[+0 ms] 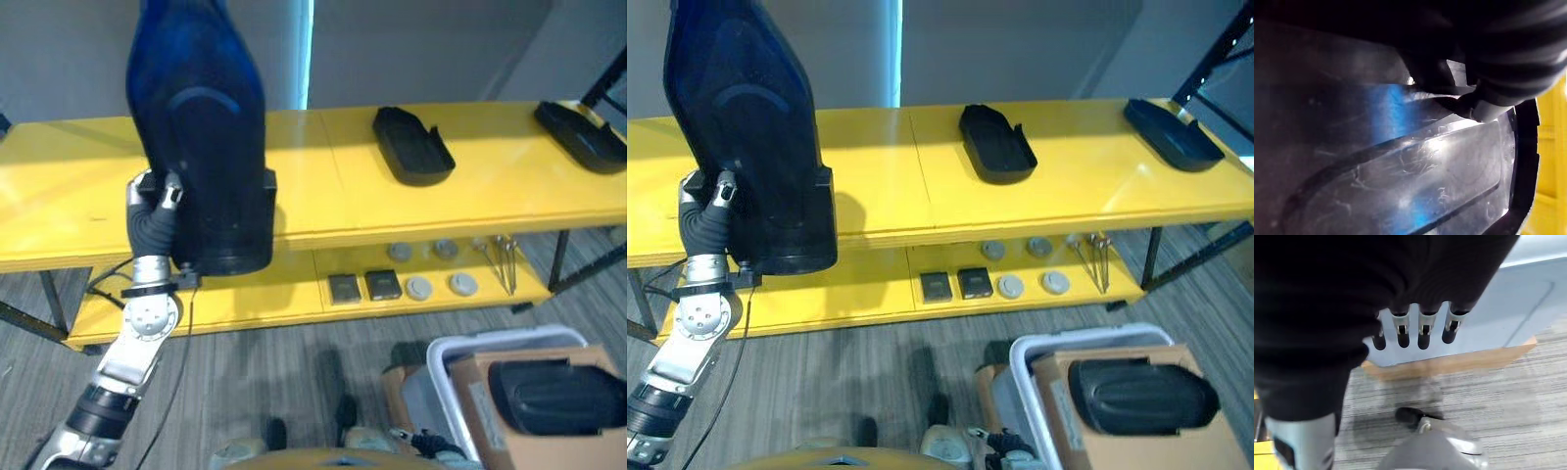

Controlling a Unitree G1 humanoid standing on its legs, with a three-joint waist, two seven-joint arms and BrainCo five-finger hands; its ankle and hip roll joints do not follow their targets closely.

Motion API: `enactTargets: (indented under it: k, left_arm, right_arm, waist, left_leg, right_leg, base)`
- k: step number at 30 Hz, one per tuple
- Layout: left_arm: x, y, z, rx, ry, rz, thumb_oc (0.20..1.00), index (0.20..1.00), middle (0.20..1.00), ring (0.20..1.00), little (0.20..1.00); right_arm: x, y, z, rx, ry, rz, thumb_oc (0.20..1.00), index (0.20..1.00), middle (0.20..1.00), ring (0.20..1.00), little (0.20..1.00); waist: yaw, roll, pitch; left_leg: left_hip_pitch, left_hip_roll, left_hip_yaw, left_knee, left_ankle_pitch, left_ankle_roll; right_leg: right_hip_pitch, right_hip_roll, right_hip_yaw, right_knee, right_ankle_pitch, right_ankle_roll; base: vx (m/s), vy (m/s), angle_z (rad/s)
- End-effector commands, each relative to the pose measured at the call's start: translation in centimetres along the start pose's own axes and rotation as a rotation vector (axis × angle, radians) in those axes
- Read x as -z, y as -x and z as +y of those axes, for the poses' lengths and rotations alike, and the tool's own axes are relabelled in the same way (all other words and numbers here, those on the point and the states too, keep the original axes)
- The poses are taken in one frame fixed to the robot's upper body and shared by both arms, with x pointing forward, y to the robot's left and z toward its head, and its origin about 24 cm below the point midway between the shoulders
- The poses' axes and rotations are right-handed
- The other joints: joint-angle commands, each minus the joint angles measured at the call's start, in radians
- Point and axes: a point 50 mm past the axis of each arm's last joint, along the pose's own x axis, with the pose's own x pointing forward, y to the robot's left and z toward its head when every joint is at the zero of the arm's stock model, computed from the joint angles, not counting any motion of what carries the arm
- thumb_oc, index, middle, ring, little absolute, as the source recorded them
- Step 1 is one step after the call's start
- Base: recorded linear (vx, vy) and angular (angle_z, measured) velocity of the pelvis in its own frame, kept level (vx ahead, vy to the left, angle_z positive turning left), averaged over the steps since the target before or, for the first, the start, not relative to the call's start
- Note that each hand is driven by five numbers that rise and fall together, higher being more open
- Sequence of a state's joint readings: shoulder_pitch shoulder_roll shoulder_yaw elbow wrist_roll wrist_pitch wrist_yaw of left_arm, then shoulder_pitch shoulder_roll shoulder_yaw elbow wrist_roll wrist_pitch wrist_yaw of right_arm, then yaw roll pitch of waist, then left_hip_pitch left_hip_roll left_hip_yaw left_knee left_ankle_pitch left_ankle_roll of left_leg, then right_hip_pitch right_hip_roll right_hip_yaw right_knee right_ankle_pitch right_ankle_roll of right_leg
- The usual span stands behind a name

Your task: Move parts from the plastic box to the shelf.

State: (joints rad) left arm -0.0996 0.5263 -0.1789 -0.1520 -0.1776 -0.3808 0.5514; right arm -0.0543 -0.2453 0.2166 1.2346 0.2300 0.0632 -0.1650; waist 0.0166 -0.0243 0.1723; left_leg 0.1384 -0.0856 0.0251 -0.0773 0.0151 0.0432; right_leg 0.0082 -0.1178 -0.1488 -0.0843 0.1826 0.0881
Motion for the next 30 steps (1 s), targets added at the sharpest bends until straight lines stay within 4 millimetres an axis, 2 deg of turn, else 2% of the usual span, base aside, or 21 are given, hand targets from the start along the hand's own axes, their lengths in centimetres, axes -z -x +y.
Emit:
enactTargets:
  k: [1, 2, 3, 5, 6, 7, 11, 12, 14, 17, 20, 24, 25, 27, 30]
  left_arm:
    - [-3.0, -2.0, -0.1, -0.085, 0.109, -0.160, 0.200, 0.200, 0.200, 0.200, 0.200]
    - [-2.9, -2.1, 0.1, -0.104, 0.113, -0.144, 0.200, 0.200, 0.200, 0.200, 0.200]
    - [-2.6, -2.2, 0.3, -0.115, 0.115, -0.130, 0.200, 0.200, 0.200, 0.200, 0.200]
    - [-2.0, -2.4, 0.7, -0.139, 0.091, -0.103, 0.200, 0.200, 0.200, 0.200, 0.200]
    - [-1.2, -2.3, 1.1, -0.173, 0.048, -0.044, 0.200, 0.200, 0.200, 0.200, 0.200]
    - [-0.7, -2.2, 1.4, -0.199, 0.024, -0.011, 0.200, 0.200, 0.200, 0.200, 0.200]
    - [0.9, -2.3, 2.4, -0.276, -0.044, 0.071, 0.200, 0.200, 0.200, 0.200, 0.200]
    - [1.5, -2.3, 2.8, -0.295, -0.082, 0.088, 0.200, 0.200, 0.200, 0.200, 0.200]
    - [2.1, -2.5, 3.7, -0.324, -0.114, 0.125, 0.200, 0.200, 0.200, 0.200, 0.200]
    - [3.8, -2.5, 4.6, -0.360, -0.090, 0.241, 0.200, 0.200, 0.200, 0.200, 0.200]
    - [5.0, -2.5, 4.7, -0.392, -0.043, 0.300, 0.200, 0.200, 0.200, 0.200, 0.200]
    - [5.5, -3.1, 4.0, -0.395, 0.050, 0.348, 0.200, 0.200, 0.200, 0.200, 0.200]
    - [5.8, -3.5, 3.6, -0.414, 0.115, 0.376, 0.200, 0.200, 0.200, 0.200, 0.200]
    - [6.0, -3.8, 3.4, -0.416, 0.158, 0.390, 0.200, 0.200, 0.200, 0.200, 0.200]
    - [5.6, -5.2, 3.1, -0.379, 0.194, 0.379, 0.200, 0.200, 0.200, 0.200, 0.200]
  right_arm:
    - [0.0, -0.3, -1.6, -0.052, -0.030, 0.049, 1.000, 1.000, 1.000, 1.000, 1.000]
    - [-0.1, -0.3, -1.9, -0.070, -0.043, 0.054, 1.000, 1.000, 1.000, 1.000, 1.000]
    - [0.0, -0.3, -2.1, -0.077, -0.038, 0.066, 1.000, 1.000, 1.000, 1.000, 1.000]
    - [0.6, -0.3, -2.5, -0.078, -0.037, 0.090, 1.000, 1.000, 1.000, 1.000, 1.000]
    - [0.9, -0.2, -2.9, -0.093, -0.070, 0.101, 1.000, 1.000, 1.000, 1.000, 1.000]
    - [0.9, -0.2, -3.2, -0.100, -0.075, 0.096, 1.000, 1.000, 1.000, 1.000, 1.000]
    - [1.1, -0.2, -3.3, -0.087, -0.120, 0.088, 1.000, 1.000, 1.000, 1.000, 1.000]
    - [1.6, -0.1, -3.4, -0.061, -0.217, 0.104, 1.000, 1.000, 1.000, 1.000, 1.000]
    - [2.3, 0.0, -3.0, -0.076, -0.298, 0.127, 1.000, 1.000, 1.000, 1.000, 1.000]
    - [3.4, 0.3, -1.3, -0.124, -0.194, 0.140, 1.000, 1.000, 1.000, 1.000, 1.000]
    - [3.6, 0.4, -0.1, -0.103, -0.146, 0.125, 1.000, 1.000, 1.000, 1.000, 1.000]
    - [2.3, 0.2, -0.8, -0.094, -0.066, 0.060, 1.000, 1.000, 1.000, 1.000, 1.000]
    - [1.4, 0.1, -1.5, -0.066, 0.014, 0.018, 1.000, 1.000, 1.000, 1.000, 1.000]
    - [0.9, 0.0, -2.0, -0.050, 0.028, -0.002, 1.000, 1.000, 1.000, 1.000, 1.000]
    - [-1.1, -0.1, -3.2, -0.023, 0.040, -0.072, 1.000, 1.000, 1.000, 1.000, 1.000]
  waist:
    - [-0.013, 0.013, 0.020]
    - [-0.002, 0.006, 0.039]
    - [0.004, 0.004, 0.049]
    - [0.005, 0.012, 0.053]
    - [-0.002, 0.025, 0.055]
    - [-0.005, 0.032, 0.058]
    - [-0.009, 0.043, 0.052]
    - [-0.016, 0.045, 0.051]
    - [-0.027, 0.051, 0.044]
    - [-0.044, 0.060, 0.034]
    - [-0.058, 0.062, 0.035]
    - [-0.075, 0.067, 0.048]
    - [-0.088, 0.070, 0.064]
    - [-0.094, 0.072, 0.074]
    - [-0.104, 0.075, 0.111]
  left_leg:
    - [-0.066, 0.079, 0.064, 0.163, -0.090, -0.065]
    - [-0.143, 0.082, 0.047, 0.298, -0.071, -0.080]
    - [-0.201, 0.093, 0.037, 0.359, -0.048, -0.093]
    - [-0.232, 0.129, 0.045, 0.321, -0.015, -0.115]
    - [-0.217, 0.175, 0.063, 0.216, 0.049, -0.141]
    - [-0.207, 0.196, 0.080, 0.151, 0.077, -0.150]
    - [-0.194, 0.198, 0.072, 0.091, 0.069, -0.144]
    - [-0.176, 0.194, 0.071, 0.084, 0.060, -0.139]
    - [-0.138, 0.182, 0.067, 0.055, 0.047, -0.130]
    - [-0.098, 0.166, 0.063, 0.008, 0.038, -0.120]
    - [-0.103, 0.164, 0.067, -0.007, 0.035, -0.116]
    - [-0.126, 0.166, 0.078, -0.010, 0.039, -0.123]
    - [-0.140, 0.171, 0.089, -0.010, 0.044, -0.129]
    - [-0.151, 0.176, 0.097, -0.010, 0.050, -0.134]
    - [-0.200, 0.182, 0.112, 0.005, 0.072, -0.142]
  right_leg:
    - [0.026, -0.002, -0.009, 0.050, -0.101, 0.009]
    - [0.048, -0.003, -0.002, 0.046, -0.108, -0.010]
    - [0.064, 0.004, 0.007, 0.040, -0.114, -0.020]
    - [0.080, 0.018, 0.014, 0.038, -0.128, -0.017]
    - [0.099, 0.025, 0.017, 0.034, -0.139, -0.011]
    - [0.115, 0.024, 0.015, 0.028, -0.145, -0.010]
    - [0.119, -0.004, 0.009, 0.061, -0.179, -0.006]
    - [0.120, -0.012, 0.001, 0.069, -0.182, -0.003]
    - [0.117, -0.020, 0.002, 0.071, -0.180, 0.004]
    - [0.110, -0.026, 0.011, 0.064, -0.172, 0.018]
    - [0.092, -0.029, 0.018, 0.046, -0.161, 0.026]
    - [0.070, -0.032, 0.028, 0.014, -0.148, 0.029]
    - [0.056, -0.034, 0.037, 0.000, -0.142, 0.033]
    - [0.051, -0.029, 0.044, -0.002, -0.144, 0.032]
    - [0.036, -0.021, 0.059, 0.000, -0.152, 0.021]
  base:
    - [0.06, -0.095, 0.06]
    - [0.07, -0.087, 0.11]
    - [0.11, -0.058, 0.02]
    - [0.18, 0.067, 0.03]
    - [0.27, 0.233, 0.01]
    - [0.25, 0.247, -0.13]
    - [0.17, 0.212, -0.16]
    - [0.19, 0.132, -0.25]
    - [0.22, 0.107, -0.31]
    - [0.20, 0.047, -0.13]
    - [0.10, -0.004, 0.04]
    - [0.01, 0.011, -0.01]
    - [0.01, 0.029, -0.11]
    - [0.00, 0.029, -0.23]
    - [-0.03, 0.037, -0.18]
